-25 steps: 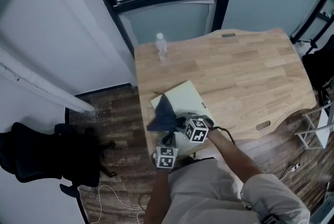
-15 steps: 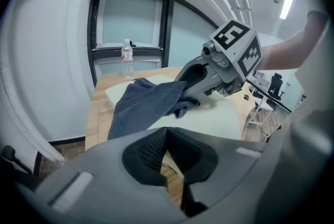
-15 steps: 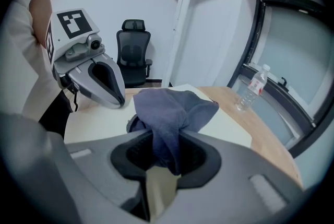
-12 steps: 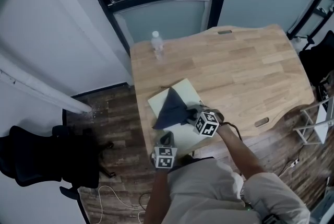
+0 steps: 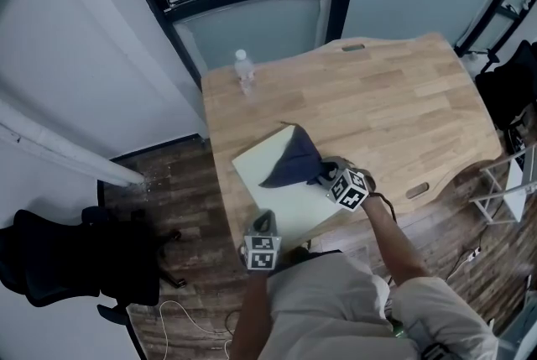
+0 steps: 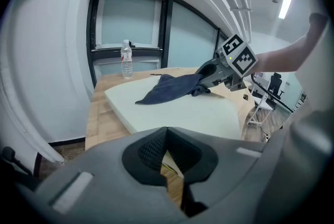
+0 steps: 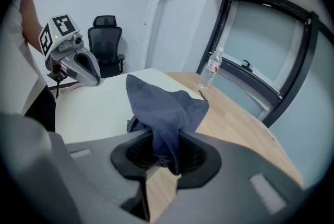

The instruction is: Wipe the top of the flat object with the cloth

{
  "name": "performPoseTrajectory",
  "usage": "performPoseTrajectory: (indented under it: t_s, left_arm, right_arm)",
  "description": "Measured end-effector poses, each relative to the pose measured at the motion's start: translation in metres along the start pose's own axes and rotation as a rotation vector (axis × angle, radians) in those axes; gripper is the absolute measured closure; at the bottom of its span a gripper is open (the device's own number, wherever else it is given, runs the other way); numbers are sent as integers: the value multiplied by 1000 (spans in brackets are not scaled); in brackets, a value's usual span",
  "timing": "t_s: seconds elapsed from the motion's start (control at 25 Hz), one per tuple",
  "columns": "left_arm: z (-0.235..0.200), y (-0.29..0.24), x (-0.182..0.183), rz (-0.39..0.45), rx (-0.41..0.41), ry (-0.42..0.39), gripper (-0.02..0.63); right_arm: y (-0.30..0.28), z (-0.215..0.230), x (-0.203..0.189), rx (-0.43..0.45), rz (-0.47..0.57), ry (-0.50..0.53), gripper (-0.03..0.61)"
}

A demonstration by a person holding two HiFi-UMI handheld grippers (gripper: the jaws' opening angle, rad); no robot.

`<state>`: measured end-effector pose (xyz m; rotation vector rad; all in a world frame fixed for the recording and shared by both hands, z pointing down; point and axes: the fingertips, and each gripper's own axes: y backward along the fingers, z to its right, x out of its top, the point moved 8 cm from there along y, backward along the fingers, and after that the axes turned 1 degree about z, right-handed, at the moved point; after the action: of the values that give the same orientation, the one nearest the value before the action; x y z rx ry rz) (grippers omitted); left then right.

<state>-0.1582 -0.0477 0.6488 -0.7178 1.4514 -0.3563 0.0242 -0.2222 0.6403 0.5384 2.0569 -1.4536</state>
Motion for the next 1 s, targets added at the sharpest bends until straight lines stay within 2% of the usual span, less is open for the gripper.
performPoseTrajectory:
  t_s: [0.28,0.4,0.8,1.0]
  left_arm:
    - [0,0,-2,7,14,7,606]
    - [1,0,-2,3,18,14,606]
    - [2,0,-2,9,39,33,606]
    - [2,1,-3,18,43,49,606]
  right_arm:
    - [8,0,-10,-144,-30,-68,477]
    - [11,-7,-11,-186,-40,-56,477]
    - [38,-40,-30,-184,-70,19,480]
    - [39,-52,-26,-193,-102,64,483]
